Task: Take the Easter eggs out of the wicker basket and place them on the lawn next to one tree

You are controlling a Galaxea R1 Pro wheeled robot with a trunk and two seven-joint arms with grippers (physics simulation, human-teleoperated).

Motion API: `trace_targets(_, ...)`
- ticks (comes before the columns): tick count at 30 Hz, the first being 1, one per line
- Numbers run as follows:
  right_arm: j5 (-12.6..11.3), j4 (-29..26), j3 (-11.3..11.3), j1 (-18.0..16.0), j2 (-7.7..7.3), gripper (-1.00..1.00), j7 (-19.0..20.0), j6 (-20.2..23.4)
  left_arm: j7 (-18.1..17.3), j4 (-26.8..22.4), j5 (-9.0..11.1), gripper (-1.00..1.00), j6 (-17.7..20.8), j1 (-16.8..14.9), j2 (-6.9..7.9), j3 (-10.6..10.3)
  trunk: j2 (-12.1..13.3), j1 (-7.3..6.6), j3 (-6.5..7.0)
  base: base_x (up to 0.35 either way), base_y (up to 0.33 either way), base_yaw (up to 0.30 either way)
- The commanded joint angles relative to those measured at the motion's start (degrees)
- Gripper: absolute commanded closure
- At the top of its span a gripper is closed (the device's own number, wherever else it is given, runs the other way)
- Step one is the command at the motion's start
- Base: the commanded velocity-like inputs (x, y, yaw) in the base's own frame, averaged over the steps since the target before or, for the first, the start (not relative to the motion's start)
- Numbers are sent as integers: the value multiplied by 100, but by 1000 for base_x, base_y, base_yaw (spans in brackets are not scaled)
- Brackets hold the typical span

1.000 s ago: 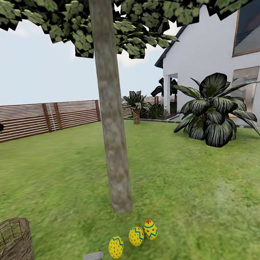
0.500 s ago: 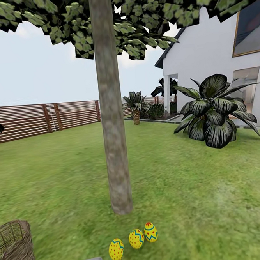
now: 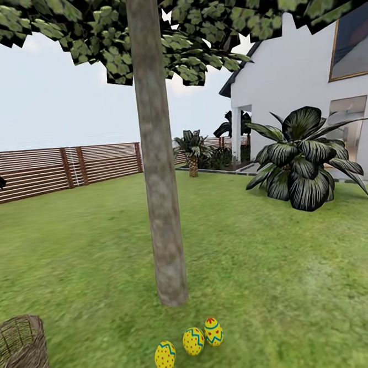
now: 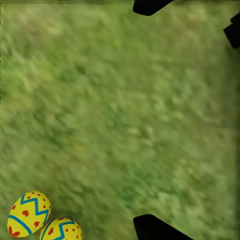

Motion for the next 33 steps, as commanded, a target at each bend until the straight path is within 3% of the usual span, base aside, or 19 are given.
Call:
trace_targets(1, -43, 0, -6, -1, 4, -100, -15, -7, 25, 10, 50, -100, -27, 16, 0, -51, 37, -23, 12, 0, 0, 0)
trace_targets(11, -87, 18, 1, -1, 23, -100, -20, -79, 25, 20, 51, -100, -40, 53, 1, -52, 439, -242, 174, 0, 0, 14)
trace_targets(33, -109, 131, -17, -1, 14, -100, -19, -84, 25, 19, 3, -100, -44, 90, 1, -52, 1321, -726, 376, 0, 0, 17)
